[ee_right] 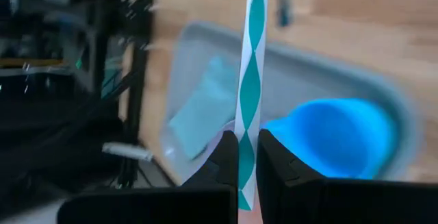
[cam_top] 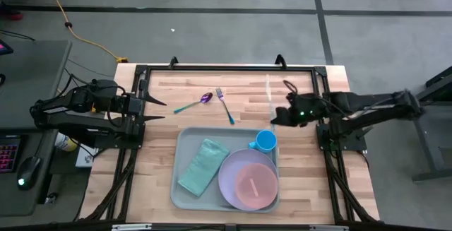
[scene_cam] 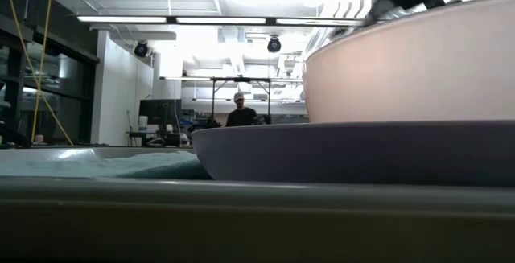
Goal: Set up tray
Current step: Put the green knife on top of the blue napkin
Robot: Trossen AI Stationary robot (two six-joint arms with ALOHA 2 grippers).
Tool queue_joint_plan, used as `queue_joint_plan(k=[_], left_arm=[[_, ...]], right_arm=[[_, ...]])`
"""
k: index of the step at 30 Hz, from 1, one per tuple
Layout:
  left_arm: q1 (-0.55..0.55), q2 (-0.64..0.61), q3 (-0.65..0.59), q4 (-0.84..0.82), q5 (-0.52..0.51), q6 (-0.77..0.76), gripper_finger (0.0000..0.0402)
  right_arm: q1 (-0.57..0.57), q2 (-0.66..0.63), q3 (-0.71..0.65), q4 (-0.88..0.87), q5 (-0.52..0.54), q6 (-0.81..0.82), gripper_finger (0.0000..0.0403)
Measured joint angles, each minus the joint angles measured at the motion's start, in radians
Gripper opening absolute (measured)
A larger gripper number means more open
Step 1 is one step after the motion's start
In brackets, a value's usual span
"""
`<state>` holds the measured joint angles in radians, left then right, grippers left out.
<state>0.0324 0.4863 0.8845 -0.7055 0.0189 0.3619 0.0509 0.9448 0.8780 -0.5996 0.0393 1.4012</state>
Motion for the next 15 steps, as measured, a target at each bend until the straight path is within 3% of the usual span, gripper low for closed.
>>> queue_joint_plan(k=[8,15], left_arm=[[0.000,0.000,0.000,0.000,0.000,0.000,0.0227],[0.000,0.000,0.000,0.000,0.049,0.000,0.0227]], right_arm=[[0.242,0.313,0.311,-0.001,0.018,0.078,0.0003],[0.451,0.585,0.512,-0.036,0.060,0.314,0.0002]])
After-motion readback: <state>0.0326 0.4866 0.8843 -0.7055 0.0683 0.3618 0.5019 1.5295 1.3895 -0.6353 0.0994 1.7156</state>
